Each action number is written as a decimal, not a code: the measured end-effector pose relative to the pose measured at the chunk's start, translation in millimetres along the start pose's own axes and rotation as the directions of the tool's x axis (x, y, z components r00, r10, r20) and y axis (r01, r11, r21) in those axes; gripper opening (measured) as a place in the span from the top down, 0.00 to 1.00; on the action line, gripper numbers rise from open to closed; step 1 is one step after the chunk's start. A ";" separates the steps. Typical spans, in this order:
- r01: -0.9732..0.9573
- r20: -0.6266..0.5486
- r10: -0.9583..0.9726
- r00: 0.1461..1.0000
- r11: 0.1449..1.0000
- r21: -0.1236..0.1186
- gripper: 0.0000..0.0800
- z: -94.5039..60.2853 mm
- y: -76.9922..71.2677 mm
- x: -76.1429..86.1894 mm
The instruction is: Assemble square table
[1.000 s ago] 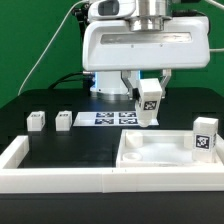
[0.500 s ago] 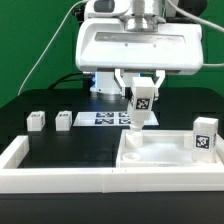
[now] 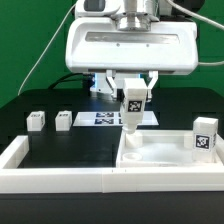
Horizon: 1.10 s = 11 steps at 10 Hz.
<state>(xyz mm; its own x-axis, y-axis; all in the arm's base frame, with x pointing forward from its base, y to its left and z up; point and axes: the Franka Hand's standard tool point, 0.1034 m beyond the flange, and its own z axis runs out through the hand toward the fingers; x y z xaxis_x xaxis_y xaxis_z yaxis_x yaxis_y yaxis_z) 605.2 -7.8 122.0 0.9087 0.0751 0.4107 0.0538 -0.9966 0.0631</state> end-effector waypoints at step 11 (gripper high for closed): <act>-0.056 -0.008 0.056 0.998 0.998 0.023 0.64 20.1 12.7 -4.0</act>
Offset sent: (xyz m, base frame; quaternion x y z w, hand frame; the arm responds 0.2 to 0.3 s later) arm 0.0088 0.0121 -0.0066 0.1460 -0.0110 0.1095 0.9831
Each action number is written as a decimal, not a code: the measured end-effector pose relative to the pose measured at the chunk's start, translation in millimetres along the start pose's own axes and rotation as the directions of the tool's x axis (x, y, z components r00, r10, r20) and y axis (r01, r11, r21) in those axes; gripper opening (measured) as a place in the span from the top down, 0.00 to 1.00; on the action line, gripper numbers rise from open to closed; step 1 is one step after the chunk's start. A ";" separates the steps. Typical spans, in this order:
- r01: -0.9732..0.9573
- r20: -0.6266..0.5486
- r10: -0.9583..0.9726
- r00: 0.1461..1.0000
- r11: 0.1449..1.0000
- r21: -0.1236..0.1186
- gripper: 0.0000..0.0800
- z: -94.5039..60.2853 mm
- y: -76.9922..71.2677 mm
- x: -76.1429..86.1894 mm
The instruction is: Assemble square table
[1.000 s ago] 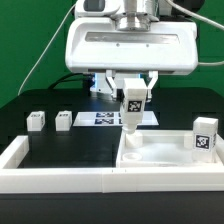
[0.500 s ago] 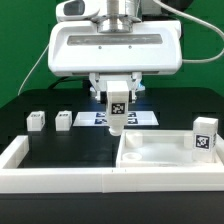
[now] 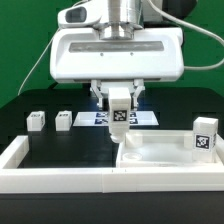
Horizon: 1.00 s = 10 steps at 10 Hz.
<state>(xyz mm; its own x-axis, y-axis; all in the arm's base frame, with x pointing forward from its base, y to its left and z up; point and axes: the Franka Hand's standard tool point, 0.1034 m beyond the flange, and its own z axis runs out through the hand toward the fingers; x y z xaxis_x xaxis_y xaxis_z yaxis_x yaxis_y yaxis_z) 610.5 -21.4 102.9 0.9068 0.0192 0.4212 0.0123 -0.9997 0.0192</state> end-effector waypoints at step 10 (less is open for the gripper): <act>0.016 -0.076 -0.018 0.997 1.000 -0.024 0.64 5.1 -5.6 -2.6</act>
Offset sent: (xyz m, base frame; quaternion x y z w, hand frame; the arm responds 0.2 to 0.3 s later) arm 0.0000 0.0000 0.0000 0.0000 0.0000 0.0000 1.0000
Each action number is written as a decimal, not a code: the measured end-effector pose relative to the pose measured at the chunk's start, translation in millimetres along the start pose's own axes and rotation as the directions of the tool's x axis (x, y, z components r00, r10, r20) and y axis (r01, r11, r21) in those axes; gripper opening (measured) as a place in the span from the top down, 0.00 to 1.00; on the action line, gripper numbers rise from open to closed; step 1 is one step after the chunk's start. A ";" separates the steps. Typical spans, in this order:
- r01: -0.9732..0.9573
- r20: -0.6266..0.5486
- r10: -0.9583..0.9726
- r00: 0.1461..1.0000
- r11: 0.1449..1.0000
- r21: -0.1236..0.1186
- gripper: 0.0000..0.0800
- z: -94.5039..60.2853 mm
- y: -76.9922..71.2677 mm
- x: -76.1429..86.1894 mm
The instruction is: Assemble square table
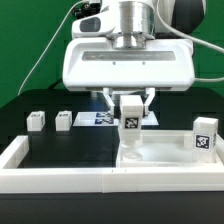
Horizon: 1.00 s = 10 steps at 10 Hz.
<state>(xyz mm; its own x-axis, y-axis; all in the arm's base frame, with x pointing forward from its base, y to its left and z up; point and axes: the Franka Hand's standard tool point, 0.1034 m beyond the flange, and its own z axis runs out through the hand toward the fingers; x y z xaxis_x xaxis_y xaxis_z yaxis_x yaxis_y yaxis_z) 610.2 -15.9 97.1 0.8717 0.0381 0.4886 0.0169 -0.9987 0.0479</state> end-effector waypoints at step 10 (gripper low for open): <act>0.015 0.023 -0.015 1.000 1.000 0.007 0.64 15.3 -11.0 -15.1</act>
Offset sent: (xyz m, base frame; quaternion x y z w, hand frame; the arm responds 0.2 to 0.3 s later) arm 0.0053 0.0096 -0.0006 0.0101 0.0120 0.0128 0.9998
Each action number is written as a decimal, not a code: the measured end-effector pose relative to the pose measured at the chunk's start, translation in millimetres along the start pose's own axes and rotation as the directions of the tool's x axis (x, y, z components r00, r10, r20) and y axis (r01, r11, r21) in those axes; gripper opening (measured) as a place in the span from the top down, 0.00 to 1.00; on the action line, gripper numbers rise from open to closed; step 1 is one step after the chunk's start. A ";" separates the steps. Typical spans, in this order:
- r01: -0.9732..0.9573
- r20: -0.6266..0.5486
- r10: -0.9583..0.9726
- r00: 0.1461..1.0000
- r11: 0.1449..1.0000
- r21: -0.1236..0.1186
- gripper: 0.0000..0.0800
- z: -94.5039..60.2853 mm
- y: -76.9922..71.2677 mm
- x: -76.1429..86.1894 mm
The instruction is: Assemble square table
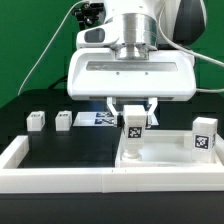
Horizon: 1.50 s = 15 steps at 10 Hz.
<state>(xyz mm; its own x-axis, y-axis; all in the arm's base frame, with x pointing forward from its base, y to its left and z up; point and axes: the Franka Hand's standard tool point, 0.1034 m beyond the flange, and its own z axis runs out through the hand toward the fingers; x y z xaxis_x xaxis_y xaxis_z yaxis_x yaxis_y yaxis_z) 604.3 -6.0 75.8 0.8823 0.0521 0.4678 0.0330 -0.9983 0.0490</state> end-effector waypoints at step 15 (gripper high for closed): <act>0.009 -0.061 -0.011 0.998 0.999 -0.032 0.33 7.1 3.4 -9.7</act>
Offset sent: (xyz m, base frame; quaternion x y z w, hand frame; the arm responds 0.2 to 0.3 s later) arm -0.0053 -0.0011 -0.0064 -0.0175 0.0518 -0.0092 0.9985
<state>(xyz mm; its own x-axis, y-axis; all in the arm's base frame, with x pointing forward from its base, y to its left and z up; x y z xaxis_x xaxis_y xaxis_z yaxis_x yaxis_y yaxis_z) 599.2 -10.0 65.1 0.8514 0.0650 0.5204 0.0263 -0.9963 0.0814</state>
